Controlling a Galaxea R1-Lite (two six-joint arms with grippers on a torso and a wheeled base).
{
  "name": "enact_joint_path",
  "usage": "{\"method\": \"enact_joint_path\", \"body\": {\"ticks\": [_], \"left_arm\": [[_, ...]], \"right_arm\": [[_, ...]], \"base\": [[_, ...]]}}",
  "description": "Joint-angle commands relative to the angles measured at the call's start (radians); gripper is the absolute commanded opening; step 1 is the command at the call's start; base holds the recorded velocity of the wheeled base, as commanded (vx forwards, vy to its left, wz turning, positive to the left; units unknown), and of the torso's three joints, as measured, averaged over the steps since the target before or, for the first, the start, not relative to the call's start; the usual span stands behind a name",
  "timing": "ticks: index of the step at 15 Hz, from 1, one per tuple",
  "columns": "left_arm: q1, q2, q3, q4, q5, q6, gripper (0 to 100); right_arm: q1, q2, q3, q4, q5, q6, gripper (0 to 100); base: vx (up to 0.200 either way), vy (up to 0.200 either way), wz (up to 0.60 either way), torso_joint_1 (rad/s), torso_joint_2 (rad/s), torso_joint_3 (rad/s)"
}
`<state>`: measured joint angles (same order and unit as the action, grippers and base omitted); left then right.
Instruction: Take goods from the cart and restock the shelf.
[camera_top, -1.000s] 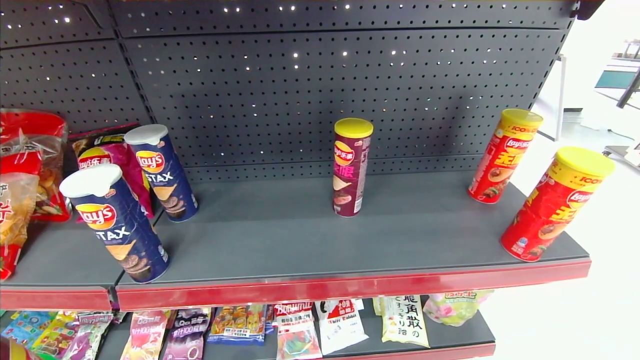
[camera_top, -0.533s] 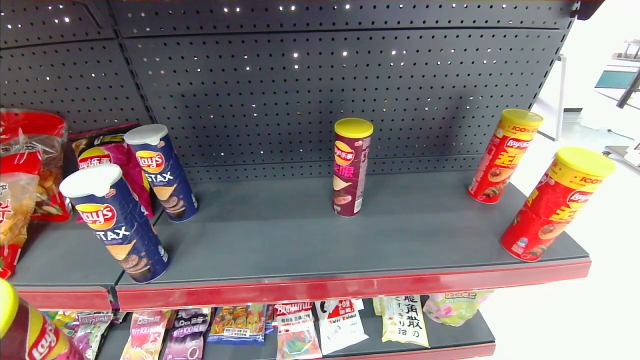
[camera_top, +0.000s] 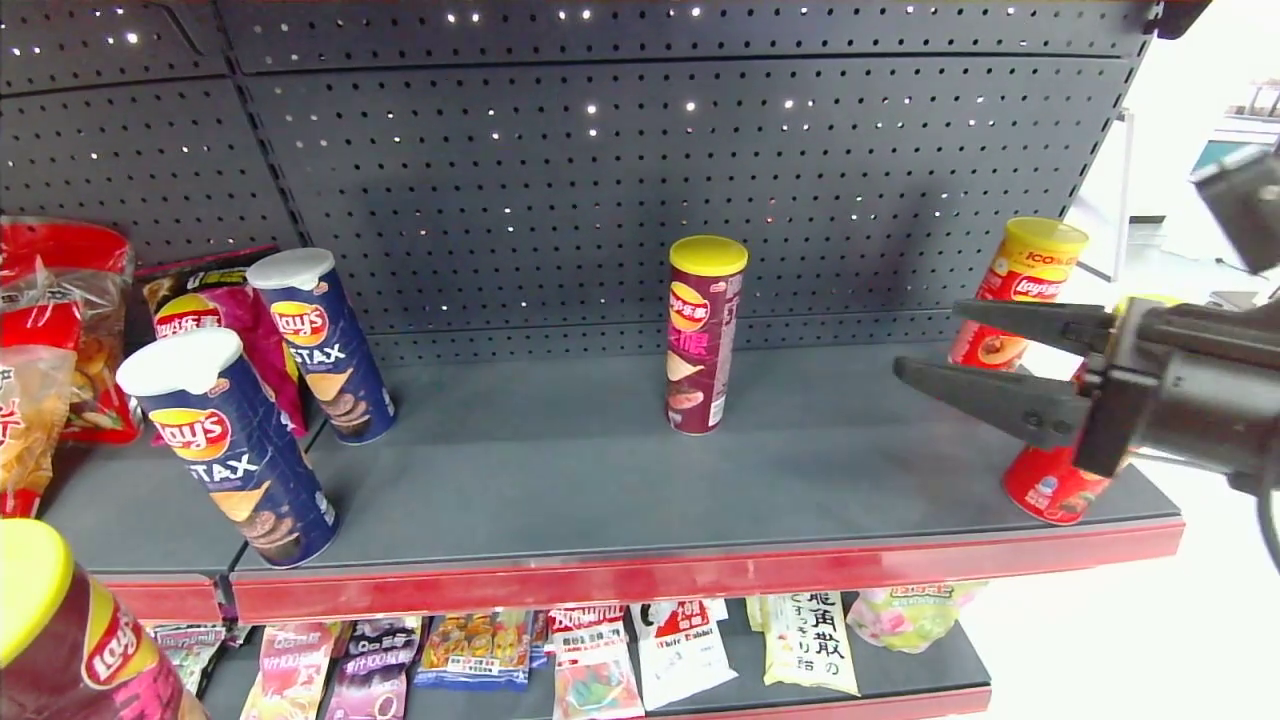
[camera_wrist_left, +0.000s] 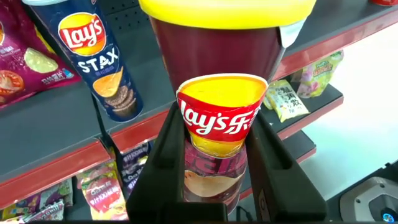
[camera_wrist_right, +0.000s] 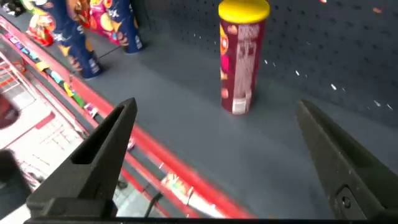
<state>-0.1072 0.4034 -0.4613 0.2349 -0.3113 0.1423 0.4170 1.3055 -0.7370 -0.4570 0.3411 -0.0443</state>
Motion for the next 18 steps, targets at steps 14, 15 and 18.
{"method": "enact_joint_path", "body": {"ticks": [14, 15, 18], "left_arm": [[0.000, 0.002, -0.005, 0.000, 0.001, 0.002, 0], [0.000, 0.002, -0.005, 0.000, 0.001, 0.002, 0], [0.000, 0.002, -0.005, 0.000, 0.001, 0.002, 0]], "right_arm": [[0.108, 0.491, -0.297, -0.069, -0.113, -0.071, 100], [0.106, 0.497, -0.308, -0.069, -0.122, -0.069, 100], [0.106, 0.525, -0.324, -0.071, -0.142, -0.066, 100]], "base": [[0.000, 0.000, 0.00, 0.000, 0.00, 0.000], [0.000, 0.000, 0.00, 0.000, 0.00, 0.000], [0.000, 0.000, 0.00, 0.000, 0.00, 0.000]]}}
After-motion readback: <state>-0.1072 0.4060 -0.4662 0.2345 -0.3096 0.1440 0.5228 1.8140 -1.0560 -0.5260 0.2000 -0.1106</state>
